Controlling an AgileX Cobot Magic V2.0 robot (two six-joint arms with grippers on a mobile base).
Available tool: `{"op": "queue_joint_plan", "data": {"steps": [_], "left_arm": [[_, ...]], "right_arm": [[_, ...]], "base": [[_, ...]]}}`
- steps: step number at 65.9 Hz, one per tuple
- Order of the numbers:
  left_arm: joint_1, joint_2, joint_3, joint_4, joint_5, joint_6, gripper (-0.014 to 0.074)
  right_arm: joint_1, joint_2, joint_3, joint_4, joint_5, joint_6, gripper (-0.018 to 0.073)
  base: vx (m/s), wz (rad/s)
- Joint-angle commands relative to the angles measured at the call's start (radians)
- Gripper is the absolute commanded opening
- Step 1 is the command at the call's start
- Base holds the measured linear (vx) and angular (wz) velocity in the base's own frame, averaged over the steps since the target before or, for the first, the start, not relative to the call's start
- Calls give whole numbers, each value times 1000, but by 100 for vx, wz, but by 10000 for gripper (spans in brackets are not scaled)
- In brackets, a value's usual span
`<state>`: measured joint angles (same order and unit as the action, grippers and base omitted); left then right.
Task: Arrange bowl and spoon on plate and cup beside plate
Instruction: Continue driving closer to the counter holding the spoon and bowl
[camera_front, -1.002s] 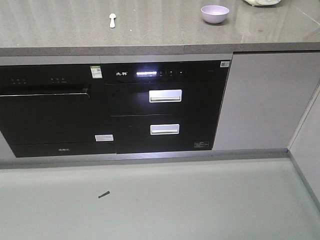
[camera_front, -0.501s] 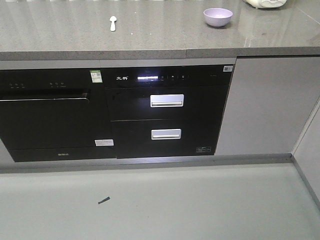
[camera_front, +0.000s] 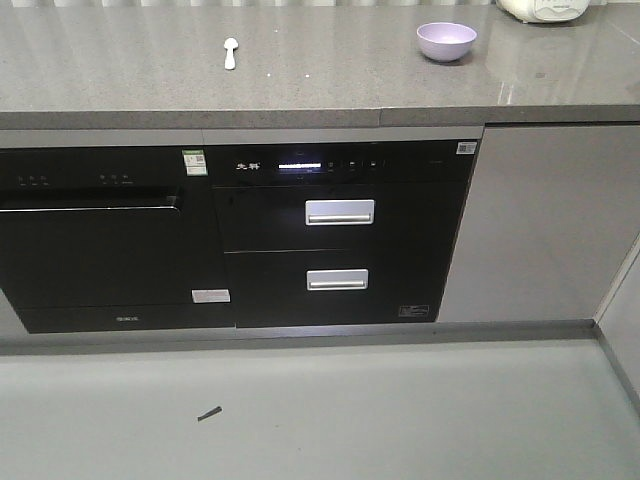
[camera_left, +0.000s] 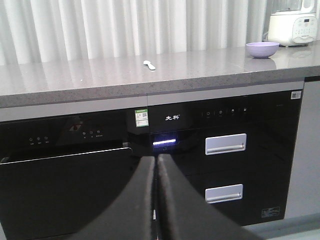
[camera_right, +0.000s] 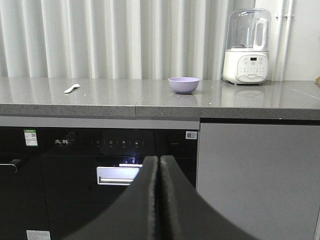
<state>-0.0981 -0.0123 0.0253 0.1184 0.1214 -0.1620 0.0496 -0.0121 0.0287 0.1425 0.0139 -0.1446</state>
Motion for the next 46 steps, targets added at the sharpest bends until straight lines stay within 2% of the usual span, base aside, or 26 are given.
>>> {"op": "queue_joint_plan", "data": {"steps": [1, 46], "left_arm": [[0, -16, 30, -2, -77, -10, -6], [0, -16, 30, -2, -77, -10, -6]], "right_arm": [[-4, -6, 0, -3, -76, -10, -2], [-4, -6, 0, -3, -76, -10, -2]], "base": [[8, 1], [8, 0]]}}
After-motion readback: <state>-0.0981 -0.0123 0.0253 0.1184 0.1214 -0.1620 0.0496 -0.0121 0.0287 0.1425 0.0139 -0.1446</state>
